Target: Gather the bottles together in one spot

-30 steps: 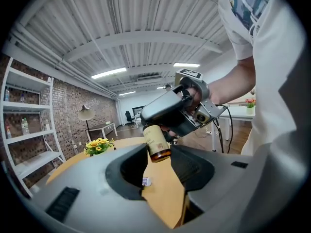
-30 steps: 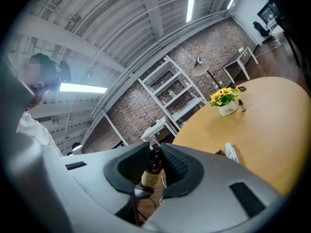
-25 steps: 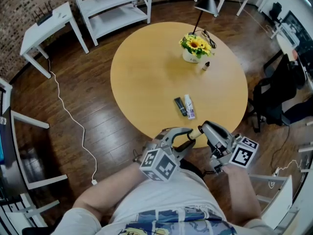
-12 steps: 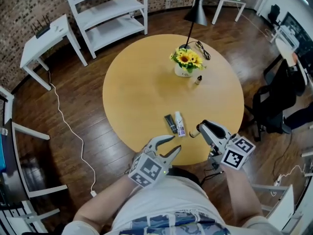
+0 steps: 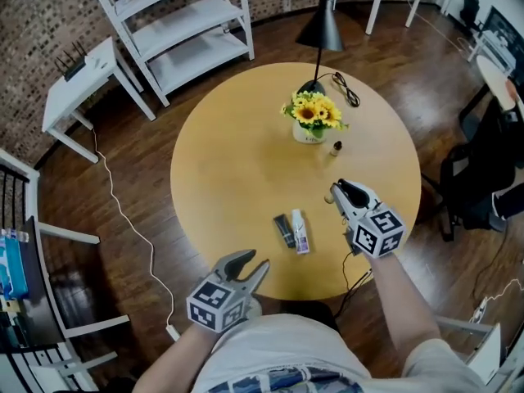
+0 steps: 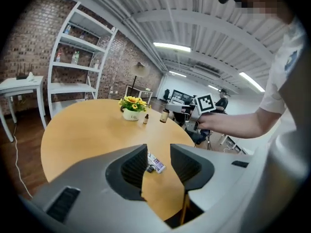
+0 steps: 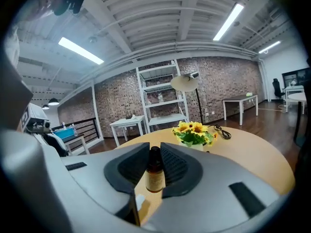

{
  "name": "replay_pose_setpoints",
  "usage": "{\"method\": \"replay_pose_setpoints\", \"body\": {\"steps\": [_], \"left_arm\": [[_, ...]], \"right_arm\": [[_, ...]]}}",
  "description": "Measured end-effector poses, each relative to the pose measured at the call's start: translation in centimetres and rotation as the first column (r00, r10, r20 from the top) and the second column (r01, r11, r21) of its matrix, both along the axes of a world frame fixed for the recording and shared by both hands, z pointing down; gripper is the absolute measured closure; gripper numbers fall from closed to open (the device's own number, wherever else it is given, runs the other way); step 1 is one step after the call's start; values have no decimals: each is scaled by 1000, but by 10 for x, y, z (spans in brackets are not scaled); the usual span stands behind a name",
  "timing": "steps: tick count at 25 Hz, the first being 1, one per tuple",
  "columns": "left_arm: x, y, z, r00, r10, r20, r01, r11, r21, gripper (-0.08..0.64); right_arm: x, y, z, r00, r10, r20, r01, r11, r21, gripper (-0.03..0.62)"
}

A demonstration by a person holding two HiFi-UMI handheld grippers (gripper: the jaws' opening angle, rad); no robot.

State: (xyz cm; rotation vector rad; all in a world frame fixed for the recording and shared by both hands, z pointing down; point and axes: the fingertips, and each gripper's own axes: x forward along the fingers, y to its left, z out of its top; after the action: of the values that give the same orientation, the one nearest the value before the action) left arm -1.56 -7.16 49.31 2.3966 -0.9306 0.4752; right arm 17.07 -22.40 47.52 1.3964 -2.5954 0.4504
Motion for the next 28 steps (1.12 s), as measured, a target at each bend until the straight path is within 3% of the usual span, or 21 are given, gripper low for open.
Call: {"method": "replay_pose_setpoints", "body": {"steps": [11, 16, 28], "left_arm": [[2, -27, 23, 993, -101, 58, 107, 988, -109, 410], [10, -34, 34, 990, -124, 61, 132, 980, -151, 410], [15, -43, 57, 987, -141, 76, 154, 965, -211, 410]], "right_arm": [[21, -120, 82, 991, 74, -112, -73, 997, 18, 535], [33, -166, 111, 986, 118, -118, -118, 993, 9, 535], [40, -220, 155, 969, 193, -155, -189, 981, 39, 535]]}}
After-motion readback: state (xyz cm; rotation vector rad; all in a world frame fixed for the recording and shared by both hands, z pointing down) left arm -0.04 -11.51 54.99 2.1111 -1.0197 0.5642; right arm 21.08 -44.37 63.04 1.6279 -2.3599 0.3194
